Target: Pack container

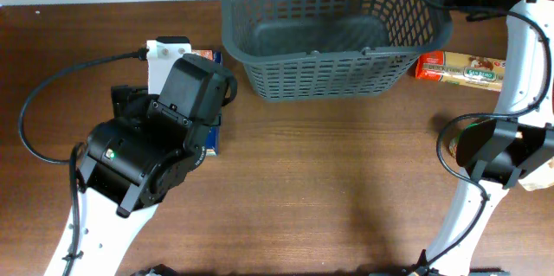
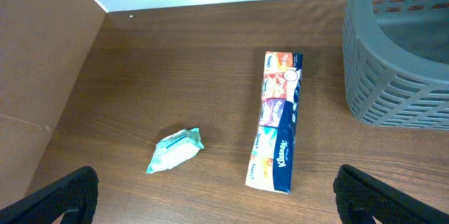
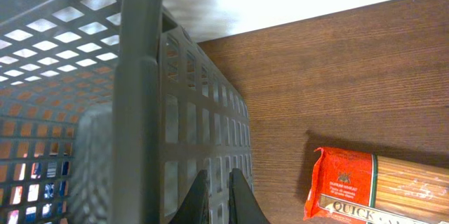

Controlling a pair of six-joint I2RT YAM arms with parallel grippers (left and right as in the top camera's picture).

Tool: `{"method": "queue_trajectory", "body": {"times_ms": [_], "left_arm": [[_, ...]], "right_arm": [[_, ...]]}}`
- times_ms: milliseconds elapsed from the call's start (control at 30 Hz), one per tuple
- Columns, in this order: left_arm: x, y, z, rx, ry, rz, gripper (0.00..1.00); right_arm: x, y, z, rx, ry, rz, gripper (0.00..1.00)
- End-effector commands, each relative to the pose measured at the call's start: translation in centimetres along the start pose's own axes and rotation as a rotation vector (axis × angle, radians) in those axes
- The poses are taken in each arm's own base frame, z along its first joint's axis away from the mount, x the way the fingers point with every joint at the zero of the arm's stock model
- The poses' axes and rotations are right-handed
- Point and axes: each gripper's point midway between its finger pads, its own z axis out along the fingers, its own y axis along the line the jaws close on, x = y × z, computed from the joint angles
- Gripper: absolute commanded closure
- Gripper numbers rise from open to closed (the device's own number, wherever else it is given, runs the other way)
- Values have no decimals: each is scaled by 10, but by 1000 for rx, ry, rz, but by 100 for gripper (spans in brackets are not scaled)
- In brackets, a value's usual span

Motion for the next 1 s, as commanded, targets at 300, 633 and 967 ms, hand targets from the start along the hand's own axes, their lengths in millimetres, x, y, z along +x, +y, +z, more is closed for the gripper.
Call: {"method": "queue_trajectory", "body": {"times_ms": [300, 633, 967], "left_arm": [[-3, 4, -4, 1, -12, -7, 1], [-3, 4, -4, 1, -12, -6, 1], [-1, 5, -4, -2, -4, 0, 1]], "right_arm": [[6, 23, 14, -54, 27, -34, 96], [9, 33, 19, -59, 35, -49, 96], [7, 26, 17, -32, 29, -45, 27]]}}
